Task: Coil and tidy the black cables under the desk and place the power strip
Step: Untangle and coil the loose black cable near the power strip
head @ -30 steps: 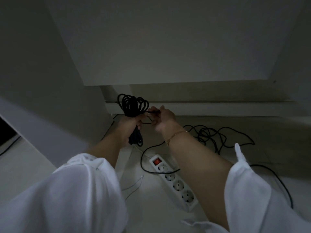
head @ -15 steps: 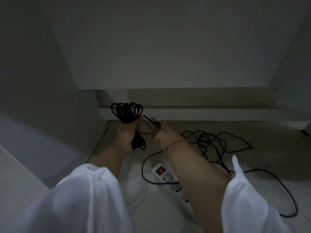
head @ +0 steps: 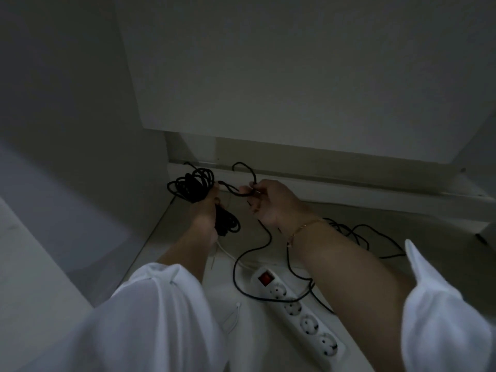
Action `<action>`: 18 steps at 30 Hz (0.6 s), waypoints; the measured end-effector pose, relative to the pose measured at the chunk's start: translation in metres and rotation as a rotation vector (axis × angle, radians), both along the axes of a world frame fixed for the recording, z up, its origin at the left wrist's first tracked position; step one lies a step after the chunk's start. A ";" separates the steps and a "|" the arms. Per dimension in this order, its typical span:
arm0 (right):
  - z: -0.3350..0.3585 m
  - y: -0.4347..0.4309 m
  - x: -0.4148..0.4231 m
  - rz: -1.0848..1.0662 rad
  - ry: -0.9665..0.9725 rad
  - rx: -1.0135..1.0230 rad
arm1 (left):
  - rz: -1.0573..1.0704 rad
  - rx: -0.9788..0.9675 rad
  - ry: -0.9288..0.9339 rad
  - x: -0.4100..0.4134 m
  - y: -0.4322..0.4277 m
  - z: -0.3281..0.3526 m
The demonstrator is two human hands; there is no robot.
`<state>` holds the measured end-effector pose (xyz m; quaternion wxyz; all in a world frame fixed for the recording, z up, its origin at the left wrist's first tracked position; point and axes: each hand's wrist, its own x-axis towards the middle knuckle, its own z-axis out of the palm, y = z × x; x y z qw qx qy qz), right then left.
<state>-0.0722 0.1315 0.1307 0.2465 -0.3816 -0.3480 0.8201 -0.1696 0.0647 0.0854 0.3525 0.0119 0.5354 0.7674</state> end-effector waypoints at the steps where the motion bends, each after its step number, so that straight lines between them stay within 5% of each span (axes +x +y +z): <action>1: 0.002 -0.003 -0.002 0.008 -0.021 0.033 | -0.006 0.011 -0.013 -0.002 0.000 -0.001; 9: 0.013 -0.021 -0.019 0.160 -0.329 0.482 | -0.149 0.058 -0.096 0.002 -0.002 0.003; 18: 0.024 -0.031 -0.036 0.331 -0.615 0.839 | -0.134 -0.032 0.103 -0.008 -0.023 0.011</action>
